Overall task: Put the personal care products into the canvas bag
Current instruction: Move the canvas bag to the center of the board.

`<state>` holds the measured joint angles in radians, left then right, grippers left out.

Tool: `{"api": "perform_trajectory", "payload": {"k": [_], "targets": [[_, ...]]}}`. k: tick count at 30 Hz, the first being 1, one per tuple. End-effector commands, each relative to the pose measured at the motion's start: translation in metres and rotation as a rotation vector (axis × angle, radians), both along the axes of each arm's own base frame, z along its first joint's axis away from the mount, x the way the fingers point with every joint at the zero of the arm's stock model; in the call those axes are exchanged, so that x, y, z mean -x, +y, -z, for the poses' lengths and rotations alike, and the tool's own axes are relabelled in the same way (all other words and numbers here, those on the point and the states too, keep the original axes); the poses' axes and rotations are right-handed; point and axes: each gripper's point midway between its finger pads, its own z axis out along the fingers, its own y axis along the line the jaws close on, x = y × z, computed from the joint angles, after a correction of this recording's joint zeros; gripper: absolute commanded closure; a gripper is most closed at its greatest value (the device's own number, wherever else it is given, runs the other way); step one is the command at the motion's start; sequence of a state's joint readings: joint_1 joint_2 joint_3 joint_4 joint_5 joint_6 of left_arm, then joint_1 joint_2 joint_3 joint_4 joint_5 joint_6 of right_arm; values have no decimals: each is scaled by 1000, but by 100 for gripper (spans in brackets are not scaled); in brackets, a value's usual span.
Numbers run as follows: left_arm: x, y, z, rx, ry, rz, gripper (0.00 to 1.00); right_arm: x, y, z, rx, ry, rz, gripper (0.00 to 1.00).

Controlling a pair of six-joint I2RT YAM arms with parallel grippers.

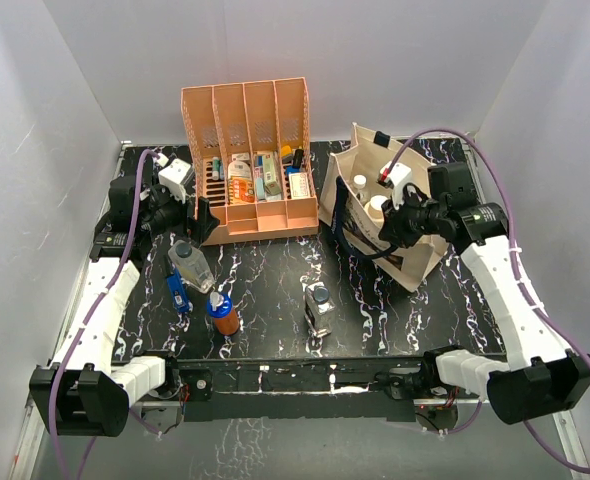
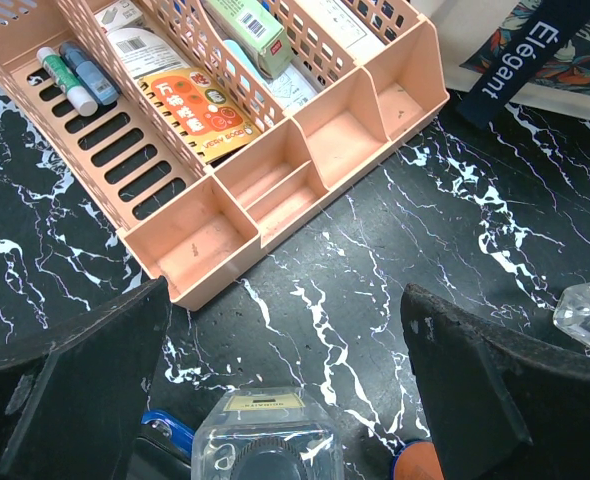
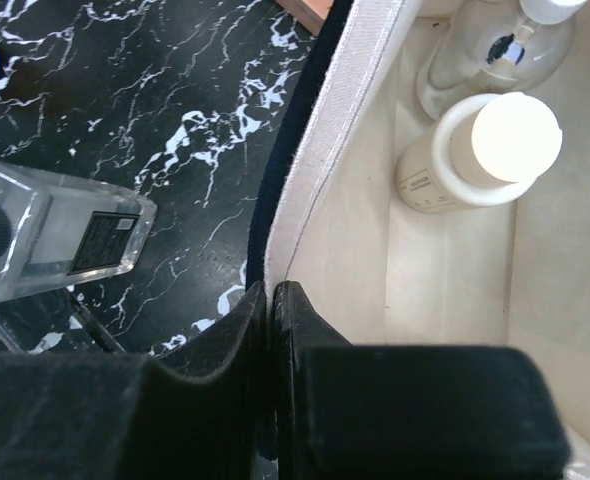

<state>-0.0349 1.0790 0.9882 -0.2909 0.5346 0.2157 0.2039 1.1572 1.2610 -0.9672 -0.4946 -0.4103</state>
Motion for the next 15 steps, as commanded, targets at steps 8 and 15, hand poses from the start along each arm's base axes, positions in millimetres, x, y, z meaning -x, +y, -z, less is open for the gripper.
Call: {"api": "perform_trajectory", "payload": {"k": [8,15], "targets": [[-2,-2,-8,9,-28,8,3,50,29,-20,-161,-12,-202,92],[-1,-3,-8,13,-27,14,3,61,43,-24,-242,1,-282,91]]}}
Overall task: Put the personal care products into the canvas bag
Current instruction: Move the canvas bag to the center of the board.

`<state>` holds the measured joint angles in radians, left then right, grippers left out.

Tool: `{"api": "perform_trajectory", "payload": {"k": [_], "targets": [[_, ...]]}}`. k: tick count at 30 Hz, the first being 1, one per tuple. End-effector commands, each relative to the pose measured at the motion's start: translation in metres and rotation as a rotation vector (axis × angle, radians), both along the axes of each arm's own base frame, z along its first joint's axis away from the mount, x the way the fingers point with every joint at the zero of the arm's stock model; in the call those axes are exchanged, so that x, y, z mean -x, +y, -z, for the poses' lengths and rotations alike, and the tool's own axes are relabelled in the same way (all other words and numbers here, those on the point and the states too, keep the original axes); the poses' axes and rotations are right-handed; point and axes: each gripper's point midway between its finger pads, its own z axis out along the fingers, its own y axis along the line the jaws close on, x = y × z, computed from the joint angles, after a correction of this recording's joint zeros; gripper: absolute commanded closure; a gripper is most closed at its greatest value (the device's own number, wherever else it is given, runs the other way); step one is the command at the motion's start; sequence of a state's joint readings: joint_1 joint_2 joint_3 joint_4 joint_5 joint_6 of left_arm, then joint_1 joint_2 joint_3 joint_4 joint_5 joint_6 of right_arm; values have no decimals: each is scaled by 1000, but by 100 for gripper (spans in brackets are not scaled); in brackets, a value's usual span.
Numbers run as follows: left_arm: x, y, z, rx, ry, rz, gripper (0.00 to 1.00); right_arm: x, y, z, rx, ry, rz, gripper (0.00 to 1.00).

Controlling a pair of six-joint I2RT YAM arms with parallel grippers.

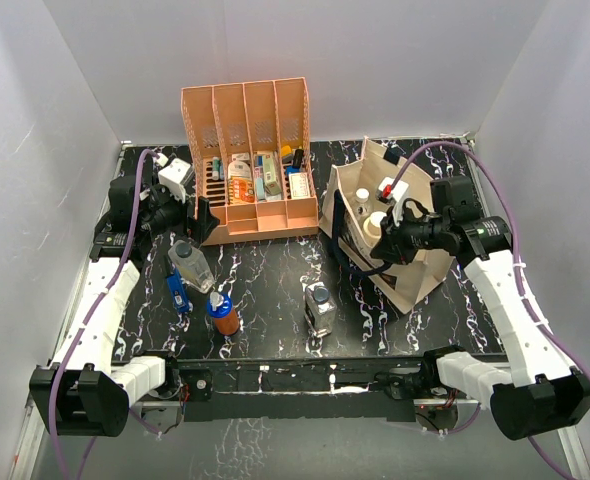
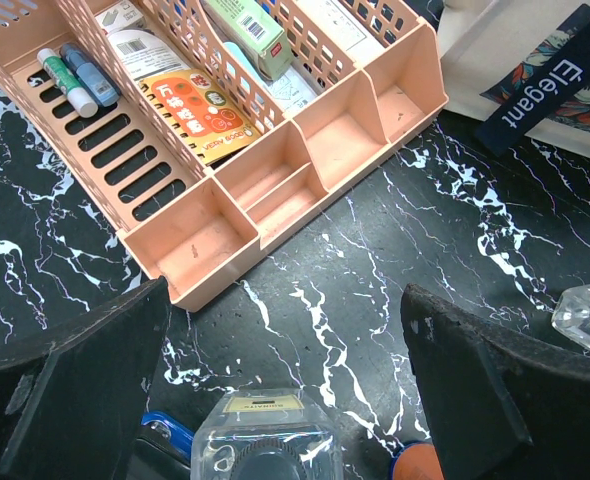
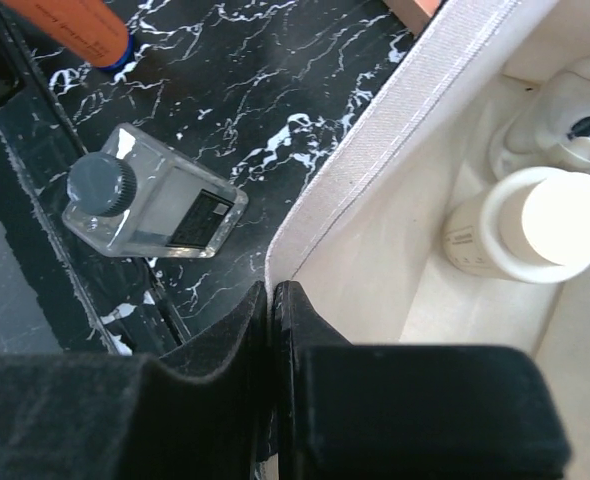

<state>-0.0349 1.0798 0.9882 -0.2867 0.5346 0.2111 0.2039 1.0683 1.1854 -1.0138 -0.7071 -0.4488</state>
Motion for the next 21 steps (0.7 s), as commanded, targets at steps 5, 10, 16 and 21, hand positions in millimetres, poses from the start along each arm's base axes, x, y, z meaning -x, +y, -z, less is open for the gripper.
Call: {"api": "perform_trajectory", "payload": {"k": [5,10,16,21], "targets": [[-1,-3,-7,5,-26,16,3,17,25,-27,-143,-53,-142,90],[-2,0,-9,-6,-29,8,3,16,28,-34,-154,-68,-155,89],[-1,11,-14,-35,-44,-20,3,-2,20,-36,-101,-122,-80,72],[-2,18,-14,-69,-49,-39,3,-18,9,-46,-43,-204,-11,56]]}}
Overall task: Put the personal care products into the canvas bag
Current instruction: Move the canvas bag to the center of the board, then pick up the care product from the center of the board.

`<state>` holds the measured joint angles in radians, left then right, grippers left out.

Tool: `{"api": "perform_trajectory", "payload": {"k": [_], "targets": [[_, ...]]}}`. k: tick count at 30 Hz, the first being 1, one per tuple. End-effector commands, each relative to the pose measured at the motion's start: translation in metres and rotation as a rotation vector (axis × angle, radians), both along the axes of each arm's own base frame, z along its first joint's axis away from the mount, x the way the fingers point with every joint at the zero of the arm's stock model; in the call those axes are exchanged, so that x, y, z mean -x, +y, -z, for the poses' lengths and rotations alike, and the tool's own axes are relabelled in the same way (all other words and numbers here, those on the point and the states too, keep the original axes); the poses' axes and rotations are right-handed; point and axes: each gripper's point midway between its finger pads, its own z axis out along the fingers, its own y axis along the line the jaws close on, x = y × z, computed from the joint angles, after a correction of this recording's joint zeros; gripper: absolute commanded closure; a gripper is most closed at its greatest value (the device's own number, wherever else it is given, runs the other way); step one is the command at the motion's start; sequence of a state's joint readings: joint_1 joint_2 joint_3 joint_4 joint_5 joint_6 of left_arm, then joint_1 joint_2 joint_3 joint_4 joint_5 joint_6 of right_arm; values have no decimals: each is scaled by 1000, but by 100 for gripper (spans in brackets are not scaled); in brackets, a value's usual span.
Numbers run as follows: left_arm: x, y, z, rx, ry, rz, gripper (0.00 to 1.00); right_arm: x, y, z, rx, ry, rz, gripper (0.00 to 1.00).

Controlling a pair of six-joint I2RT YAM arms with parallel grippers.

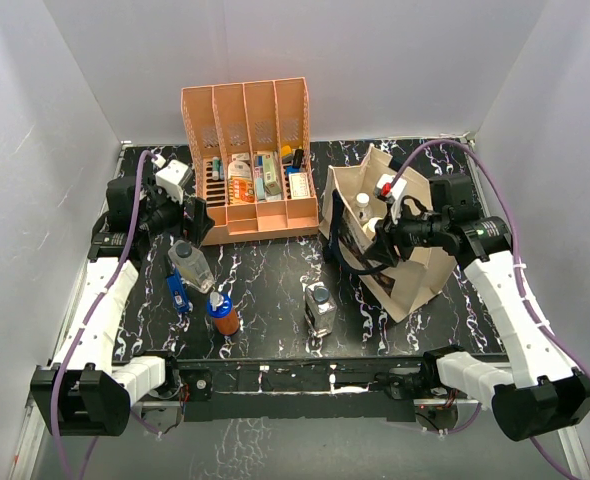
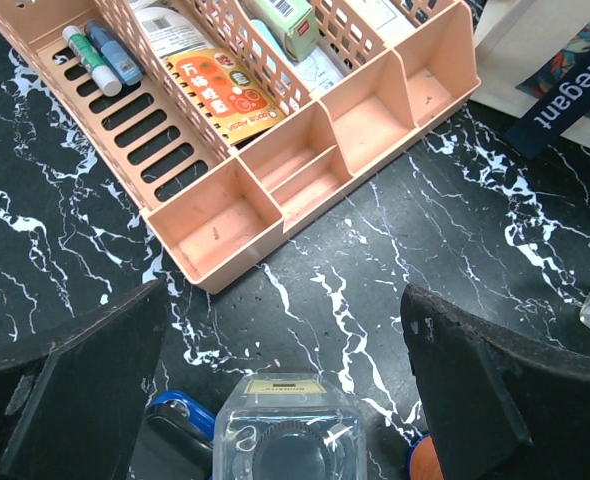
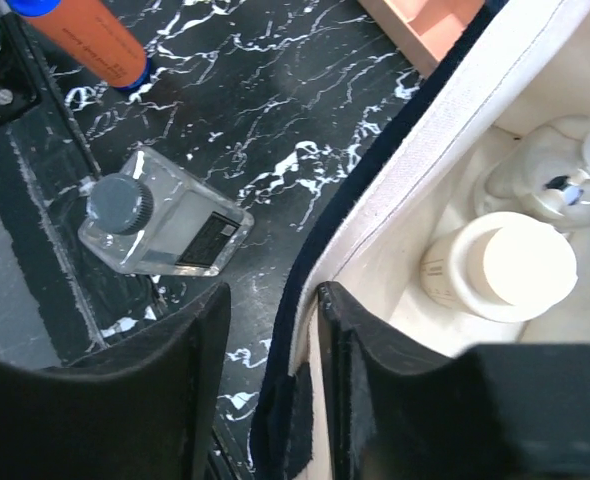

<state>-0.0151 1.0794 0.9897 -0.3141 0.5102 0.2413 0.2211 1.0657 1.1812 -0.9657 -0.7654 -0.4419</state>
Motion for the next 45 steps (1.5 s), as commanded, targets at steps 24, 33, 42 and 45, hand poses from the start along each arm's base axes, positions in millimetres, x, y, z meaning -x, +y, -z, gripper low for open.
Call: {"api": "perform_trajectory", "payload": {"k": [24,33,42,45], "targets": [[-11,16,-13,-48,-40,-48,3,40,83,-14,73,-291,-578,7],[-14,20,-13,-42,-35,-60,3,50,90,33,171,-273,-643,2],[-12,18,-16,-32,-37,-52,3,57,105,64,223,-246,-699,2],[-11,18,-16,-32,-37,-52,3,57,106,72,240,-248,-708,2]]}}
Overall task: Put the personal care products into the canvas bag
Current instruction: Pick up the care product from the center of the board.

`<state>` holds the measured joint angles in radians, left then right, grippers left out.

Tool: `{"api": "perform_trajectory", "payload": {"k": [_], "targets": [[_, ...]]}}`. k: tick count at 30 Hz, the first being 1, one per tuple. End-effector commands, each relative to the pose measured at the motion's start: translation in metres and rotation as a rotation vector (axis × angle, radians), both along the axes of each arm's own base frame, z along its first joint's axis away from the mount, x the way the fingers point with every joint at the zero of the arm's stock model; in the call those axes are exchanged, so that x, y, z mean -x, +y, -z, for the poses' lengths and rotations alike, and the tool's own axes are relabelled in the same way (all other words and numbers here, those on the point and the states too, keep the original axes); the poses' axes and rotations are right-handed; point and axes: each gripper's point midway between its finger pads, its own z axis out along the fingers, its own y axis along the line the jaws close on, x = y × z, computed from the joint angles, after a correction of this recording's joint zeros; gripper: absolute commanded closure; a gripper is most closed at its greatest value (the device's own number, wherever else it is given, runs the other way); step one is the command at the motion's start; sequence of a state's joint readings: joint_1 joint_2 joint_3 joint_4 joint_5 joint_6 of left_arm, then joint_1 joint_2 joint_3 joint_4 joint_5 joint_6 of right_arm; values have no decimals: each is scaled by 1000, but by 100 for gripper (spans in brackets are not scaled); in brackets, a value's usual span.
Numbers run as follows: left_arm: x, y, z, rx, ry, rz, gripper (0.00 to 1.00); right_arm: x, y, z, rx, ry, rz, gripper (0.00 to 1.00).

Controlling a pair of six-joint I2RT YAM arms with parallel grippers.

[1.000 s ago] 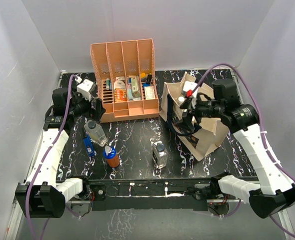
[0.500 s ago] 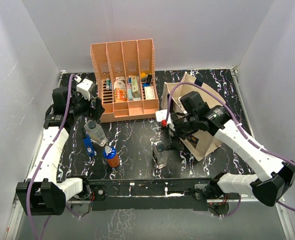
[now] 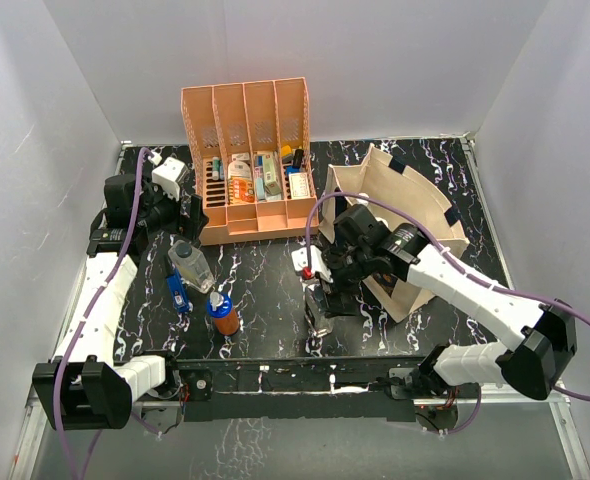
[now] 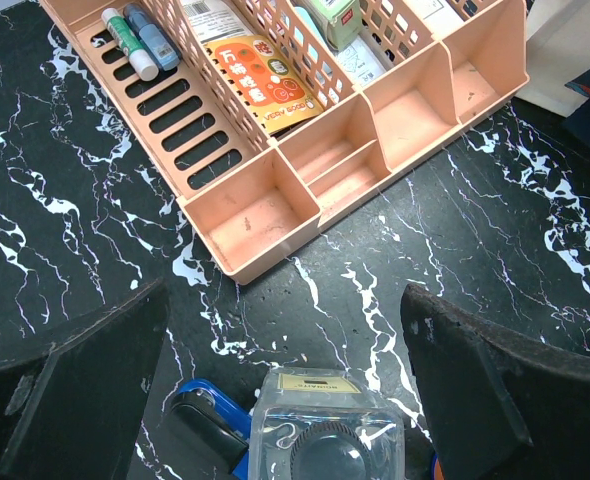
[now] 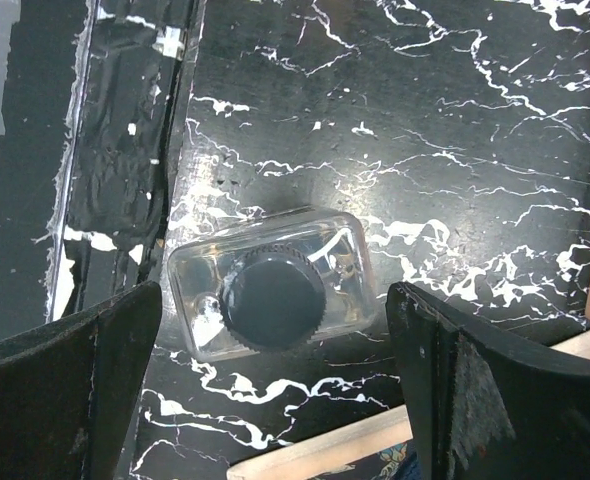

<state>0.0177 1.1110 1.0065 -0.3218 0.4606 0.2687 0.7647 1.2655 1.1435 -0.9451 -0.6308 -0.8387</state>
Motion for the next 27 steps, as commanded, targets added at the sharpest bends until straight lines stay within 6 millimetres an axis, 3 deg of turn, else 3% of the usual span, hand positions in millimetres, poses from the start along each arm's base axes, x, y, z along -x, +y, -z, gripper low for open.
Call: {"api": "perform_trajectory", "payload": {"k": [1,12,27], "targets": [[-1,-2,-22,13,-47,13,3,-8,11,2,-20,-66,-20,2],[1,-2,-20,12,-46,17,3,-6,15,30,16,-37,-63,2],[2,-4,-16,16,-40,27,3,0,18,25,-34,-39,-72,12]]}}
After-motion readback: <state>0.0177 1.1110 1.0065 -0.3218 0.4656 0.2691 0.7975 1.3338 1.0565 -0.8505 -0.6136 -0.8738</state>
